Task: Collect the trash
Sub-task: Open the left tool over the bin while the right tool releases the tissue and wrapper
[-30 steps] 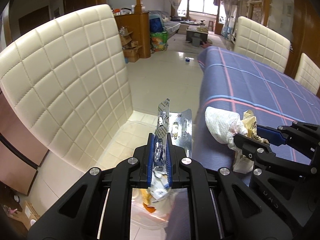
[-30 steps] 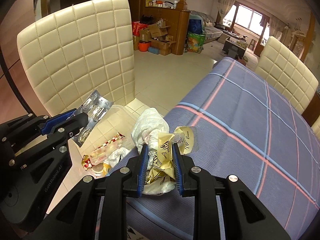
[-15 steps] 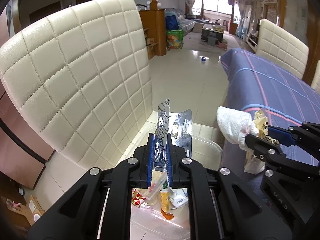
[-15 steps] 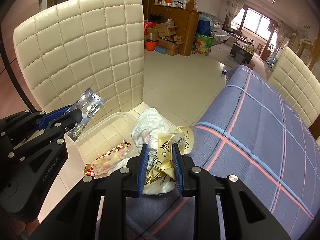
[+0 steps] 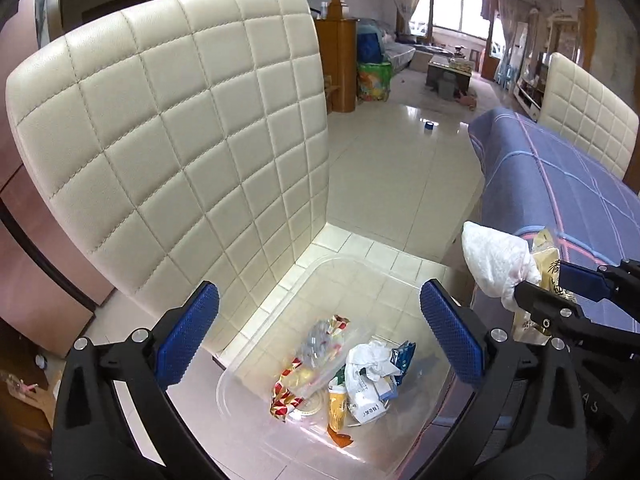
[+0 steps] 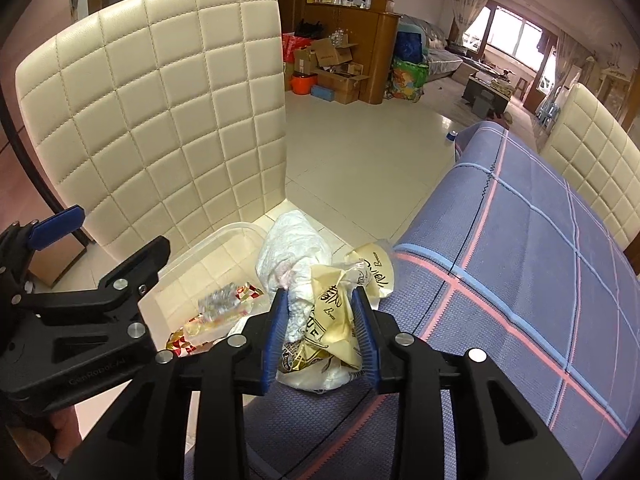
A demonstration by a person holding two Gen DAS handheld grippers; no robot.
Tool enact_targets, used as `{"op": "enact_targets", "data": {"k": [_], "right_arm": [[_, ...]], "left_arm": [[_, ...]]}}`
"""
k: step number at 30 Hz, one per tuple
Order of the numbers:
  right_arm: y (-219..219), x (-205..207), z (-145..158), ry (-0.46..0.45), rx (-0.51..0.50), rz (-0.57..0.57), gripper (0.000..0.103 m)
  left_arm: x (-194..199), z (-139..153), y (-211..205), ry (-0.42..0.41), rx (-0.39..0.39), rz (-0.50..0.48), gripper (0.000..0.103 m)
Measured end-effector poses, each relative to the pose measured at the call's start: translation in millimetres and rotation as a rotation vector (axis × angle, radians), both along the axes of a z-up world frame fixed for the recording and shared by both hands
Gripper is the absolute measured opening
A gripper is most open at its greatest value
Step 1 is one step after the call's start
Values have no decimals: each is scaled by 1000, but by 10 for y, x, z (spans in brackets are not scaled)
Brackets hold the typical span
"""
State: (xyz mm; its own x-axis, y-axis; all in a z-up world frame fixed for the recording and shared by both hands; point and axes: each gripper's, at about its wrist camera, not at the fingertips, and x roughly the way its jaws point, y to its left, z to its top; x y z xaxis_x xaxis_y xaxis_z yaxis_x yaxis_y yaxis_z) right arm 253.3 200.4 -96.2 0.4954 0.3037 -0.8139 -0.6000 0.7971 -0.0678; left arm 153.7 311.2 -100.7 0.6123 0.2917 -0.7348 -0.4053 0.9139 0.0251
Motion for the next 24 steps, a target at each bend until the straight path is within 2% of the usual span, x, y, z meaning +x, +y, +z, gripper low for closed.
{"op": "enact_targets", "data": {"k": [12, 13, 15, 20, 22, 24], "right_arm": [[50, -64, 66, -25, 5, 16, 33], [52, -67, 68, -23, 5, 18, 34], [61, -78, 82, -28, 10, 19, 43], [114, -124, 120, -46, 15, 36, 45], [135, -145, 129, -47, 19, 44, 51], [129, -166, 144, -57, 28, 43, 70]], "left_arm": [[-126, 41, 82, 2, 23, 42, 99], [-143, 48, 100, 1, 24, 49, 99], [-171, 64, 129, -3, 28, 58, 99], [-246, 90, 212, -11, 37, 82, 99], [-277, 102, 245, -16, 40, 93, 99], [-300, 115, 269, -18, 39, 99, 99]]}}
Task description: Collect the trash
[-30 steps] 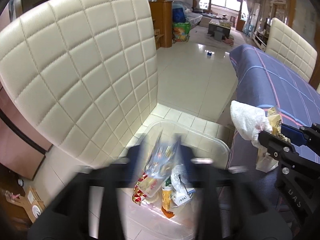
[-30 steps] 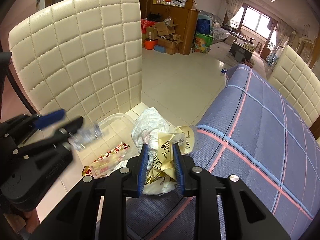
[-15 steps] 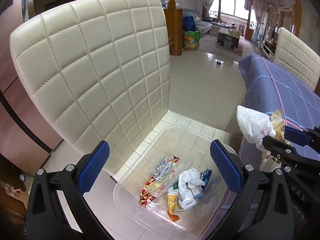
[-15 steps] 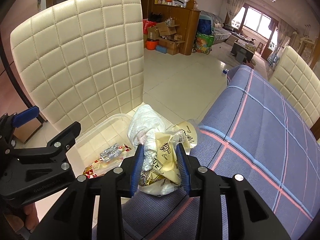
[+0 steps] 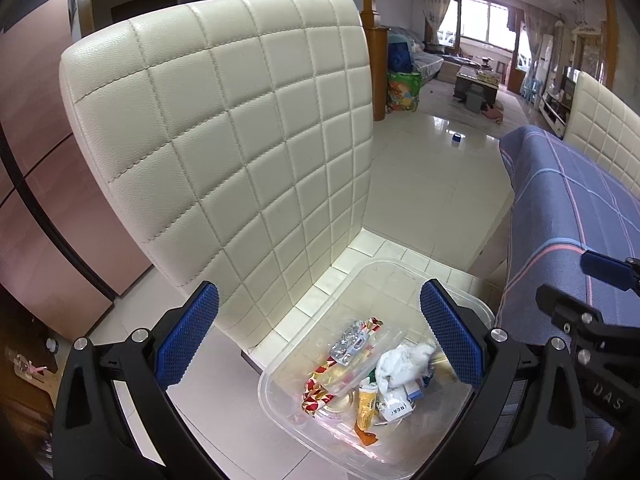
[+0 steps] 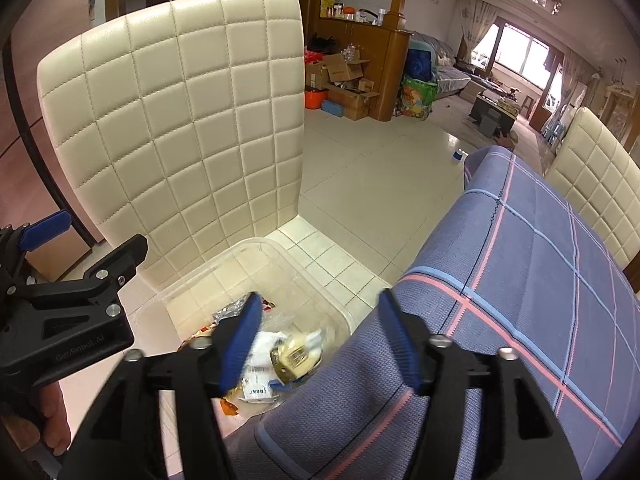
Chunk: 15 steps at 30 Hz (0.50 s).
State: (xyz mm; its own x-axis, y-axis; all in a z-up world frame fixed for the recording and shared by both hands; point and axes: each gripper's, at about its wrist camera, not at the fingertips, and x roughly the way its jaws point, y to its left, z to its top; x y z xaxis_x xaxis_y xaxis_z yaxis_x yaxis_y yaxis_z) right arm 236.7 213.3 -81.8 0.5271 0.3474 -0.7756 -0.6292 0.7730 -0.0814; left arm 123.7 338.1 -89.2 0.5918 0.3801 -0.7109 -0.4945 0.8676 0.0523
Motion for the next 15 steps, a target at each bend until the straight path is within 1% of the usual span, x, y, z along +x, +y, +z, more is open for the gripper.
{"op": "enact_targets", "data": {"k": [3, 4, 10, 15], "right_arm": [[-16, -25, 23, -33, 3, -17, 75], [-17, -22, 22, -37, -3, -25, 76], [-44, -12, 25, -31, -5, -42, 76], [-119, -36, 83, -31, -4, -65, 76]], "left_arm": [[-17, 3, 8, 1, -3, 1, 99], [-21, 2, 3, 2, -2, 0, 99], [-17, 37, -43, -1, -5, -12, 99], [-49, 155, -120, -20, 3, -24, 99]]}}
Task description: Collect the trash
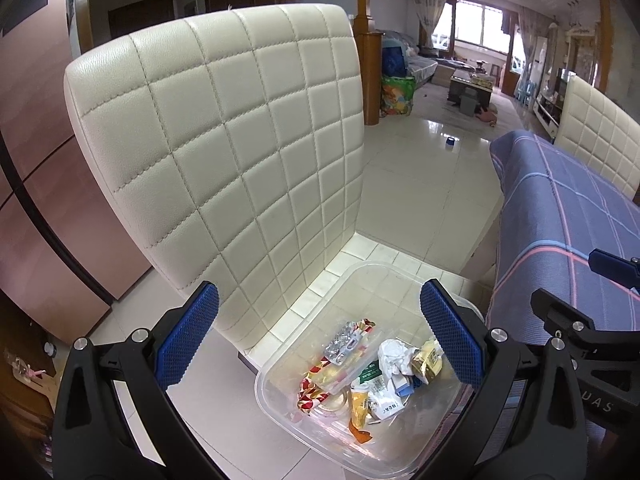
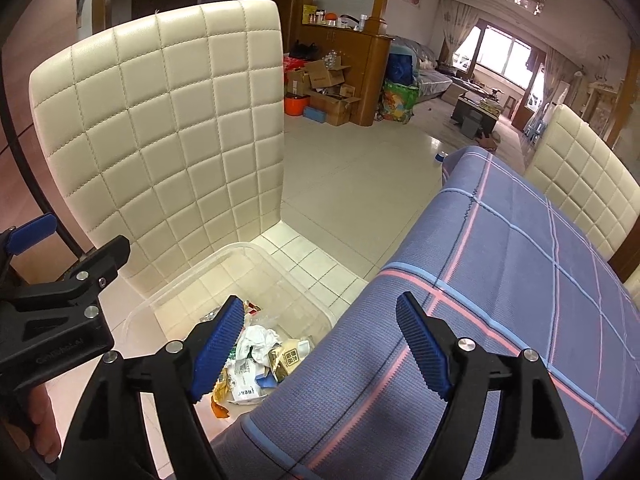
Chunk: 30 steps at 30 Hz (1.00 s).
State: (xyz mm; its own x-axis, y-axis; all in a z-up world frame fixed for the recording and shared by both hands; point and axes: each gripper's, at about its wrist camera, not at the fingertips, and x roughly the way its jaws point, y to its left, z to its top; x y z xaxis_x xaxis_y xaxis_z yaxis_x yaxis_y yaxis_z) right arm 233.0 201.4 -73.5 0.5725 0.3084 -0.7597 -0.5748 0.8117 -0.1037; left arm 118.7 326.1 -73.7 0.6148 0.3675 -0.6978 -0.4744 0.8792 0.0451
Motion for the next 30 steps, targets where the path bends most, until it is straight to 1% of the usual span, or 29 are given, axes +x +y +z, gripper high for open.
{"op": "enact_targets", "data": {"k": [3, 8, 11, 18, 22, 25, 30], "right_arm": [[-68, -24, 37, 9, 3, -19, 76], [-179, -101, 143, -6, 5, -44, 76], [-253, -148, 233, -8, 18, -59, 76], [-400, -300, 458, -39, 17, -87, 76], [-502, -371, 531, -34, 29, -107, 76], [-594, -440, 582, -32, 36, -114, 76], [-786, -549, 677, -38, 61, -136, 76]], "left_arm": [[-29, 81, -61, -10, 9, -9, 99], [-99, 200, -186, -21, 10, -26, 99], [-121, 276, -262, -13, 11, -47, 99], [-243, 510, -419, -50, 47, -57, 99], [-317, 603, -482, -66, 47, -61, 99], [-378, 660, -559, -74, 63, -55, 99], [-450, 740, -726, -90, 58, -84, 99]]}}
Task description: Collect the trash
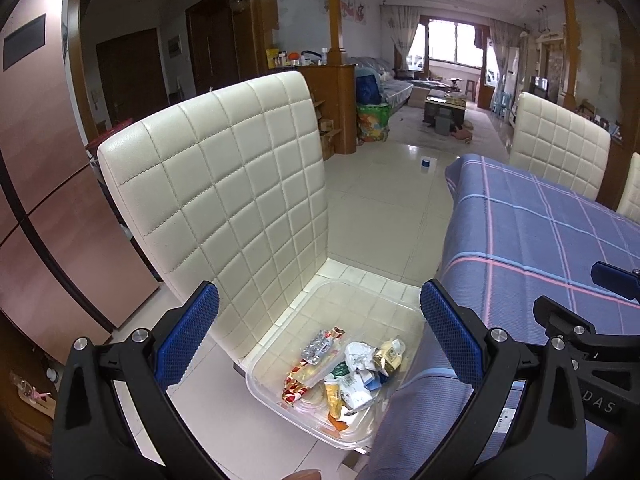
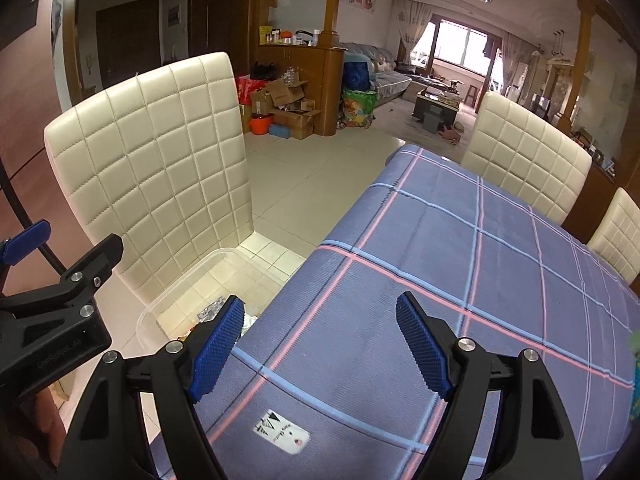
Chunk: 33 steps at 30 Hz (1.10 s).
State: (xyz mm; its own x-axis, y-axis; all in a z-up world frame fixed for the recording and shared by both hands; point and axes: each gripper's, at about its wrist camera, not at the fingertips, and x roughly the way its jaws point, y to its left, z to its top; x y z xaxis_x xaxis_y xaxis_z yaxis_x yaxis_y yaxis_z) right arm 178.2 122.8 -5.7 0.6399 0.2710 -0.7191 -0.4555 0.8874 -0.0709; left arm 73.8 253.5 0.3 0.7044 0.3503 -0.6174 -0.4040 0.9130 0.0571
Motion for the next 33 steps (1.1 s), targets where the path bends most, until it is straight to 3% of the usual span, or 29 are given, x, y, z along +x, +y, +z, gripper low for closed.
{"op": "enact_targets", "data": {"k": [21, 33], "right_arm": [[-870, -398, 426, -143, 35, -136, 76], [-1492, -382, 490, -147, 69, -237, 76]], "left_arm": [[-147, 419, -892, -91, 22, -167, 99], [-15, 543, -1462, -109, 28, -270, 99]]}}
